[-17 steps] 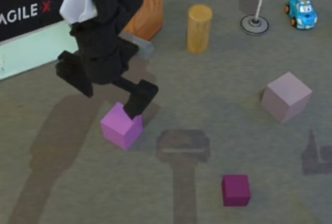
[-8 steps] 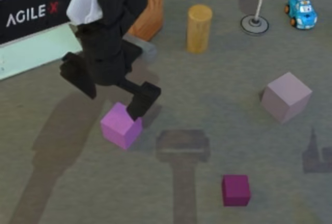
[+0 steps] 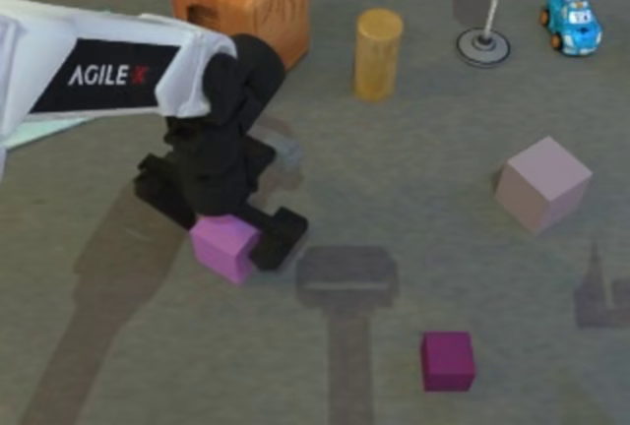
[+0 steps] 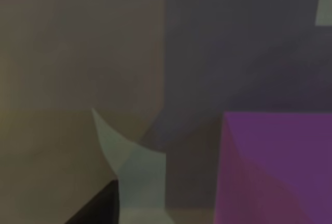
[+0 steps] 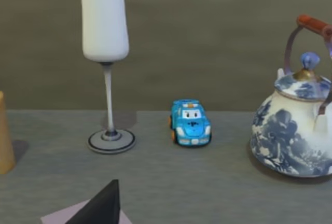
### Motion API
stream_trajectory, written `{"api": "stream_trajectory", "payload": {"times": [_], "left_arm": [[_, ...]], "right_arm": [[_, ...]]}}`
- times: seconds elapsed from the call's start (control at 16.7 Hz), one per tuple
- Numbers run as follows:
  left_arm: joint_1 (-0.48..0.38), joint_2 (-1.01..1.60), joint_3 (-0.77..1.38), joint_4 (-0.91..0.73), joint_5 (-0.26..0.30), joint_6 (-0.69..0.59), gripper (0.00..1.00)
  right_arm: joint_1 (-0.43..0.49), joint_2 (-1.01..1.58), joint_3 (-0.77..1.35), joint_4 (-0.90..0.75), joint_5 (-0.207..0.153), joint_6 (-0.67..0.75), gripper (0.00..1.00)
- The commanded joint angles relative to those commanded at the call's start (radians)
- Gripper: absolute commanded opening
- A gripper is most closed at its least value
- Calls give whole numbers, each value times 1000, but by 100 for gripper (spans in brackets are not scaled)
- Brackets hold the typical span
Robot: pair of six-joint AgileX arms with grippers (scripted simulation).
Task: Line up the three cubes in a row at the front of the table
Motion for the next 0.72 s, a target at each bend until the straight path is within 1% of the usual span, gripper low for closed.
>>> {"api": "stream_trajectory", "payload": {"times": [0.3,0.72], "left_arm": [[0,7,-9,12,0,0,100],[0,7,-9,12,0,0,47]], "right_arm": [[0,0,0,0,0,0,100],[0,0,0,0,0,0,100]]}}
